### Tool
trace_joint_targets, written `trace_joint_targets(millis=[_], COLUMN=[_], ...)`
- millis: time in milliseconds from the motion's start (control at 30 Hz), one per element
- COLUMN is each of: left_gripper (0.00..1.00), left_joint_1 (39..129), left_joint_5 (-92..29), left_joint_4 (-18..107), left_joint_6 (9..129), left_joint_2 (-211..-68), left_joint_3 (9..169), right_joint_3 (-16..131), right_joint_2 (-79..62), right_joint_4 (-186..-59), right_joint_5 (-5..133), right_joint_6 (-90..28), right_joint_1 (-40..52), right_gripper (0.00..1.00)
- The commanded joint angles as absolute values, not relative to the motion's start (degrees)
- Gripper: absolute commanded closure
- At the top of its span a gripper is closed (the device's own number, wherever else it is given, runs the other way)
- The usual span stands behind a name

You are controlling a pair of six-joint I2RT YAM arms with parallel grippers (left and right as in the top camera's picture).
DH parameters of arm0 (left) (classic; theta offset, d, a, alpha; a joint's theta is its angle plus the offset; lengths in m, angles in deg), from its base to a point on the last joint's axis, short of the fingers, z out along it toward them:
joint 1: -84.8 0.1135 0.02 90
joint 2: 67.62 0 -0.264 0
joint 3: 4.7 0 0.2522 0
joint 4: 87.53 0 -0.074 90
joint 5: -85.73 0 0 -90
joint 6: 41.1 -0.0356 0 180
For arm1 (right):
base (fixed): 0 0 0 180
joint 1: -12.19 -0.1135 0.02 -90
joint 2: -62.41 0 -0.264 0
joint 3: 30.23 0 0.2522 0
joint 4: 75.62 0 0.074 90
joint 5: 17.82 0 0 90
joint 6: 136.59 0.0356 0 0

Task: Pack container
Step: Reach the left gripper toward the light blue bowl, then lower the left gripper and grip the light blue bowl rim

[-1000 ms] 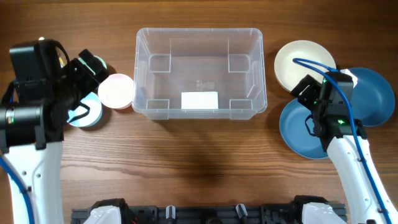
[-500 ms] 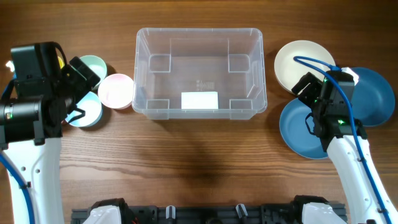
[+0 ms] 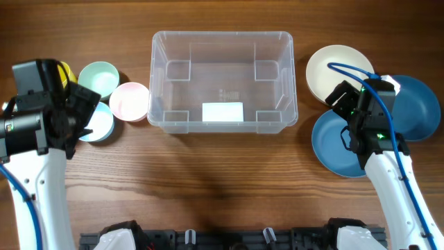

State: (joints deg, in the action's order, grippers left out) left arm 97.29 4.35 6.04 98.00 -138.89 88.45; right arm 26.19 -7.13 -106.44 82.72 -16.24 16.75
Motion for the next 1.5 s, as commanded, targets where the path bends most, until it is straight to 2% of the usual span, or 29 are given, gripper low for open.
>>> trace_joint_targets(millis=[0, 200, 400, 800, 900, 1067, 1167, 1367, 1467], left_gripper=[0.0, 0.0, 0.07, 0.11, 0.18, 0.2, 0.39, 0.39, 0.46], left_joint_1=[101.9, 113.79, 121.55, 115.56, 113.83, 113.57, 113.55, 113.55, 113.55], left_joint_5=[0.22, -5.11, -7.69, -7.69, -7.65, -7.69, -7.69, -7.71, -7.71], left_joint_4=[8.53, 13.01, 19.02, 30.59, 32.95, 35.94, 37.32, 40.64, 41.25], left_joint_6=[102.53, 102.51, 101.61, 100.71, 98.59, 98.66, 98.64, 98.64, 98.64], left_joint_2=[-138.89, -138.89, -138.95, -145.34, -149.1, -155.76, -158.71, -161.4, -161.4], left_joint_3=[83.01, 75.52, 68.65, 62.47, 62.47, 62.47, 62.47, 62.47, 62.47], right_joint_3=[27.09, 27.09, 27.09, 27.09, 27.09, 27.09, 27.09, 27.09, 27.09], right_joint_2=[-7.26, -7.26, -7.26, -7.26, -7.26, -7.26, -7.26, -7.26, -7.26], right_joint_4=[-106.18, -106.18, -106.16, -106.16, -106.16, -106.16, -106.18, -106.18, -106.16], right_joint_5=[82.88, 82.9, 82.88, 82.88, 82.88, 82.88, 82.88, 82.88, 82.88], right_joint_6=[-16.55, -16.55, -16.57, -16.57, -16.57, -16.55, -16.55, -16.55, -16.55], right_joint_1=[16.93, 16.93, 16.93, 16.93, 16.93, 16.93, 16.93, 16.93, 16.93], right_gripper=[0.0, 0.0, 0.0, 0.0, 0.0, 0.0, 0.0, 0.0, 0.0])
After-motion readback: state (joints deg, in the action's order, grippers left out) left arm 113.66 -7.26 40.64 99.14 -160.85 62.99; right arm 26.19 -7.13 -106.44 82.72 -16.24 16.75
